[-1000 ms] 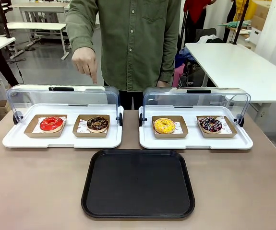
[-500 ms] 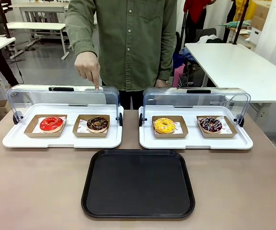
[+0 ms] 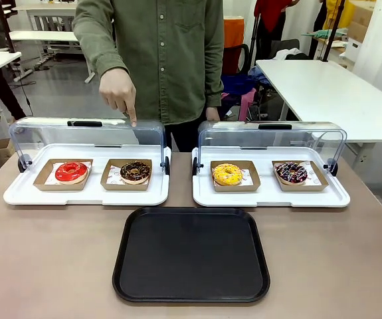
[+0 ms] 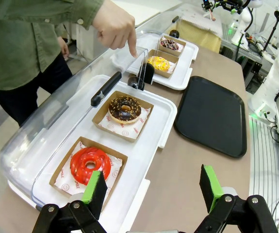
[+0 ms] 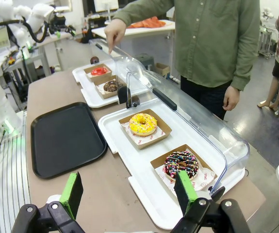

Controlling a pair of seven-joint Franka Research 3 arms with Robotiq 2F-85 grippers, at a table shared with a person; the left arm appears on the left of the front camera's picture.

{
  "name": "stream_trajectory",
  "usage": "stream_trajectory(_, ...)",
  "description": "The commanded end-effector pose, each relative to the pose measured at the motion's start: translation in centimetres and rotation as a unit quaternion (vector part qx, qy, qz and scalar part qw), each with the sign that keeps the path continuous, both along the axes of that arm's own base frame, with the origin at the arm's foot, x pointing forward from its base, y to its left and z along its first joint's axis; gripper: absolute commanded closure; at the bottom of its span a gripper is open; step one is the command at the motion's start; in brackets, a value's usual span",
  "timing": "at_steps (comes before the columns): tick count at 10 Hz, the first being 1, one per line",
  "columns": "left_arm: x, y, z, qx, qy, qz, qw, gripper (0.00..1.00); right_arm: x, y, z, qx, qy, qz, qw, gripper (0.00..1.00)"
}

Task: Move the second donut from the left to the tray.
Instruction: Pick up the Paper togo box containing the Donut indicated by the person and place it on the Handle tray.

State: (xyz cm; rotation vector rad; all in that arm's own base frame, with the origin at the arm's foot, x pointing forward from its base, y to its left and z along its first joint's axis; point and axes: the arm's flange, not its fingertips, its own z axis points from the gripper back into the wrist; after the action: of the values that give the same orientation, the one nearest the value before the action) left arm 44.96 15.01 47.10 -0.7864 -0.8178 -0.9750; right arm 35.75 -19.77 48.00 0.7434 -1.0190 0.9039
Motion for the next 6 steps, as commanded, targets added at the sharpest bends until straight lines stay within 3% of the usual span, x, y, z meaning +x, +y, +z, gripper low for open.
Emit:
stream_trajectory(1,0.02,-0.06,0.05,-0.005,-0.002,-0.002,1.000,0.00,0.42,-0.11,0.19,0.007,-0.019,0.001,1.000,0.00)
stream_trajectory(6,0.02,-0.06,0.05,-0.005,-0.002,-0.002,1.000,0.00,0.42,-0.11,0.19,0.007,-0.019,0.001,1.000,0.00)
